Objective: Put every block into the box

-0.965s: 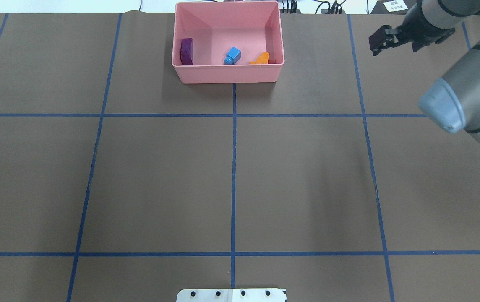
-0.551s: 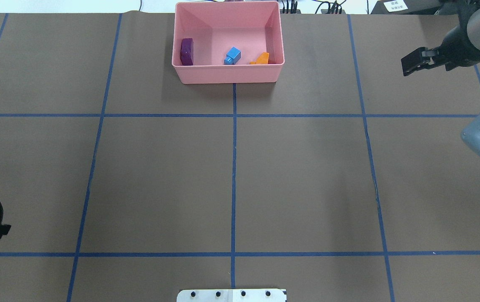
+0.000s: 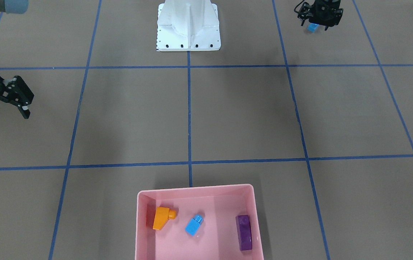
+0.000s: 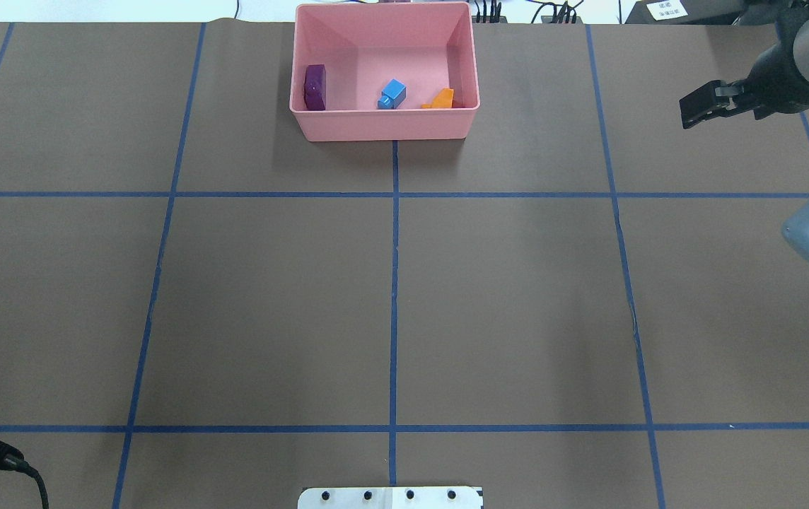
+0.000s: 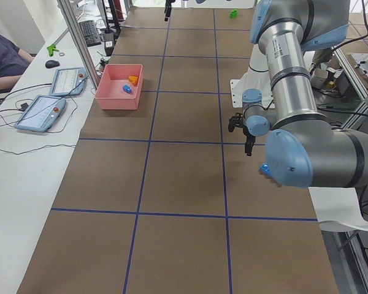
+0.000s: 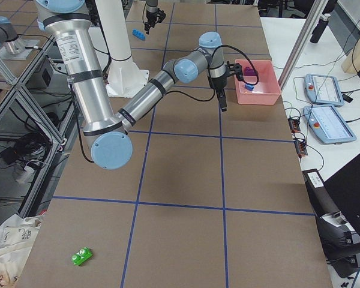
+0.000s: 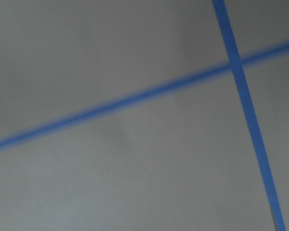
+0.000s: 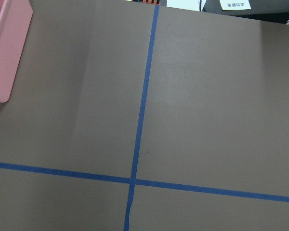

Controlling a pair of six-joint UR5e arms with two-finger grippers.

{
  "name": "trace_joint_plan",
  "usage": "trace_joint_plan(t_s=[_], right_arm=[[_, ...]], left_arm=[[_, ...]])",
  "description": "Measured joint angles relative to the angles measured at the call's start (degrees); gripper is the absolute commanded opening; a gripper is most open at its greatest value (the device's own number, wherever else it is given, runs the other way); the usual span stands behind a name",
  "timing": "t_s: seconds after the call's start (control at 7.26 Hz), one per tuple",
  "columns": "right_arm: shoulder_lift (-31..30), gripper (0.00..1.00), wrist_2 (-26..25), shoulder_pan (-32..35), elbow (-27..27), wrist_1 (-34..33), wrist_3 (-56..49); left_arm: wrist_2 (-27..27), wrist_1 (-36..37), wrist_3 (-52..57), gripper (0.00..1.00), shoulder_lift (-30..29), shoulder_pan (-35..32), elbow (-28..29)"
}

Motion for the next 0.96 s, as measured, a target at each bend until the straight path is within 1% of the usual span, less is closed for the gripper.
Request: trace_joint_plan(t_s=[0.28,0.41,0.55,0.69,0.96], right_arm=[[0.42,1.00,0.06,-0.04,0.09,0.05,-0.04],[0.56,1.00,0.08,-0.06,0.08,0.05,-0.04],[0.64,1.00,0.07,-0.08,0.09,0.08,-0.04],[0.65,1.00,0.03,-0.08,0.09,0.09,-0.04],[0.62,1.00,-0.10,-0.08,0.11,0.10,-0.04]], left_arm=[[1.81,0.81,-1.94,0.99,1.48,6.65,0.42],[4.05,1.07,-2.00,0.98,1.94,8.68,1.70],[6.52,1.18,-1.96,0.99,2.11,10.07,3.24],[7.77,1.21,-1.93,0.98,2.08,10.81,4.66],[8.45,1.15,-1.91,0.99,1.77,11.57,6.31]])
